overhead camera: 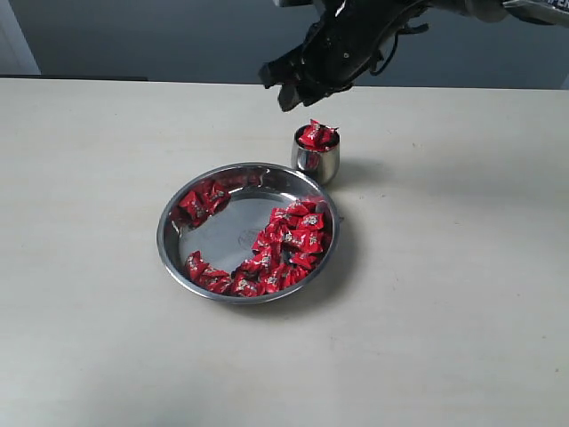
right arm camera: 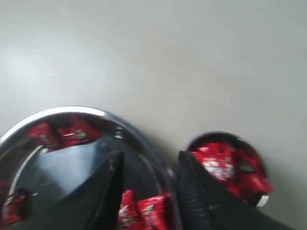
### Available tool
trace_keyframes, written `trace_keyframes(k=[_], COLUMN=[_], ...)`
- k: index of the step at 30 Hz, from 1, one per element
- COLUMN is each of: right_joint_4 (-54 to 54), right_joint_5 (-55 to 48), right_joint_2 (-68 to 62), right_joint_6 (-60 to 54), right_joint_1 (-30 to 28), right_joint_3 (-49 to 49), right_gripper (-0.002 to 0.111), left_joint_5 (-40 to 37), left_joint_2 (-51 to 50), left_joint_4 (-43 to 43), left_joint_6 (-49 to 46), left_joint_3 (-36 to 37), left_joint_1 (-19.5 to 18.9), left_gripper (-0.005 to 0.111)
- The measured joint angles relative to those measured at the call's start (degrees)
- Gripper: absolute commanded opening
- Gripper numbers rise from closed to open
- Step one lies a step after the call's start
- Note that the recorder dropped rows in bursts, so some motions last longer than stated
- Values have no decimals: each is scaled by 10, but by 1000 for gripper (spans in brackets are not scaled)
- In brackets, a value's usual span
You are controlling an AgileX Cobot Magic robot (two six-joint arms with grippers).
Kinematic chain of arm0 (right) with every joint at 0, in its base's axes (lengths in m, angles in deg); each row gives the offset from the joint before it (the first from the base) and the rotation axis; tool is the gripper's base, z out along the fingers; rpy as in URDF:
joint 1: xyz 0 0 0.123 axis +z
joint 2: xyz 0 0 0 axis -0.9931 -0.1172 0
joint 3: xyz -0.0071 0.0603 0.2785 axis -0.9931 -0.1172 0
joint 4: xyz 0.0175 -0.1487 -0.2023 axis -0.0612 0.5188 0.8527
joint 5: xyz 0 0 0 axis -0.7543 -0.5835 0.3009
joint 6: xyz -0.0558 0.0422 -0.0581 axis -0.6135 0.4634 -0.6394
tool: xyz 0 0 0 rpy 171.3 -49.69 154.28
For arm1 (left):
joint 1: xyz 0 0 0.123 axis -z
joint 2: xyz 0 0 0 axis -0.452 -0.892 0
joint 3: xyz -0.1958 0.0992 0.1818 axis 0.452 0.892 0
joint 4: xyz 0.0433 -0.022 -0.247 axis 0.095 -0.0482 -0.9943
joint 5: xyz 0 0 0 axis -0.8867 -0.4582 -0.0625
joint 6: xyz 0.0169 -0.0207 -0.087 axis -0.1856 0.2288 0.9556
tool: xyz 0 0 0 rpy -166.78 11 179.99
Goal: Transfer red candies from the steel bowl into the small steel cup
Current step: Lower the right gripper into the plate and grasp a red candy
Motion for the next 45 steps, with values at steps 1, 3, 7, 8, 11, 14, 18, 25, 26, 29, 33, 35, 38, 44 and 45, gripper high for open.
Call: trace_keyframes(k=[1,3,7,8,11,14,18,25,26,29,33,35,38,44,45], right_joint_4=[-18,-48,-66,-68,-69,-70,-72,-79,-85,-100,-104,-110,-119,-131,-130], right_joint_5=[-8,-18,-8,-1,21,41,49,78,79,93,106,111,117,121,123], right_joint_2=[-2,-10,-36,-44,-69,-92,-112,-141,-142,-147,-153,-155,-162,-172,-172], right_joint_6=[-19,-49,-88,-99,-135,-177,-205,-235,-239,-254,-258,-258,-258,-259,-259], right_joint_1=[5,23,65,76,101,121,131,130,130,130,130,130,130,130,130], right_joint_3=[0,0,0,0,0,0,0,0,0,0,0,0,0,0,0], right_gripper=[37,37,37,37,37,37,37,37,37,37,37,37,37,36,33], left_joint_5=[0,0,0,0,0,0,0,0,0,0,0,0,0,0,0], left_joint_2=[0,0,0,0,0,0,0,0,0,0,0,0,0,0,0], left_joint_4=[0,0,0,0,0,0,0,0,0,0,0,0,0,0,0], left_joint_6=[0,0,0,0,0,0,0,0,0,0,0,0,0,0,0], left_joint_3=[0,0,0,0,0,0,0,0,0,0,0,0,0,0,0], left_joint_1=[0,0,0,0,0,0,0,0,0,0,0,0,0,0,0], left_gripper=[0,0,0,0,0,0,0,0,0,0,0,0,0,0,0])
